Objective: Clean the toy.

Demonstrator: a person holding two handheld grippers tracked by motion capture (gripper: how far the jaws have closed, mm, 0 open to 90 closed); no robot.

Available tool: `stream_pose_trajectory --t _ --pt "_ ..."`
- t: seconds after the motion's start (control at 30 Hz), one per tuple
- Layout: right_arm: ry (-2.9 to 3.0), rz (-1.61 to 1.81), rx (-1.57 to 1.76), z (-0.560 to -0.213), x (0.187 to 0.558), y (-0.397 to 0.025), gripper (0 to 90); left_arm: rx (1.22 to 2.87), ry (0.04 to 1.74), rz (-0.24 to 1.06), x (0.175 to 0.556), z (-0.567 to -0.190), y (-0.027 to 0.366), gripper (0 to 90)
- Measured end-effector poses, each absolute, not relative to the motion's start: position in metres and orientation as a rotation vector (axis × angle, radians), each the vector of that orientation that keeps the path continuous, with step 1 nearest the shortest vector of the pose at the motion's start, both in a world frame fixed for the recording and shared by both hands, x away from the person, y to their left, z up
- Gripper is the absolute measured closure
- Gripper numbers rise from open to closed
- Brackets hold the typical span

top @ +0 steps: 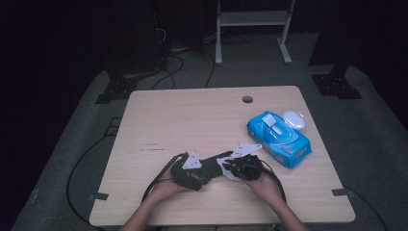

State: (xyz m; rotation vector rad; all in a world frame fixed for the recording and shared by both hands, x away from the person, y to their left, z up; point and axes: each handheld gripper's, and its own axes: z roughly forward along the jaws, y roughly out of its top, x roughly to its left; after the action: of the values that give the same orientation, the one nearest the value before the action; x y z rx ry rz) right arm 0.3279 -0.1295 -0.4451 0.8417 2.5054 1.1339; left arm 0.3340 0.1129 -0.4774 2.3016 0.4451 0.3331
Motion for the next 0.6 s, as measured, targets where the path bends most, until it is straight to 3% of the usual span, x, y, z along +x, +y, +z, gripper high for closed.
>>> stream_pose_trajectory --t 0.23,0.6 --pt "2.43 1.117 0.981 -0.443 0.339 -0.16 80.7 2.302 0.446 0.332 0.334 -0.477 0.113 24.3" --pt "2.489 1.173 0.891 -0.445 0.331 -0.13 80.7 2.298 0.445 0.326 0.333 -0.477 0.11 24.3"
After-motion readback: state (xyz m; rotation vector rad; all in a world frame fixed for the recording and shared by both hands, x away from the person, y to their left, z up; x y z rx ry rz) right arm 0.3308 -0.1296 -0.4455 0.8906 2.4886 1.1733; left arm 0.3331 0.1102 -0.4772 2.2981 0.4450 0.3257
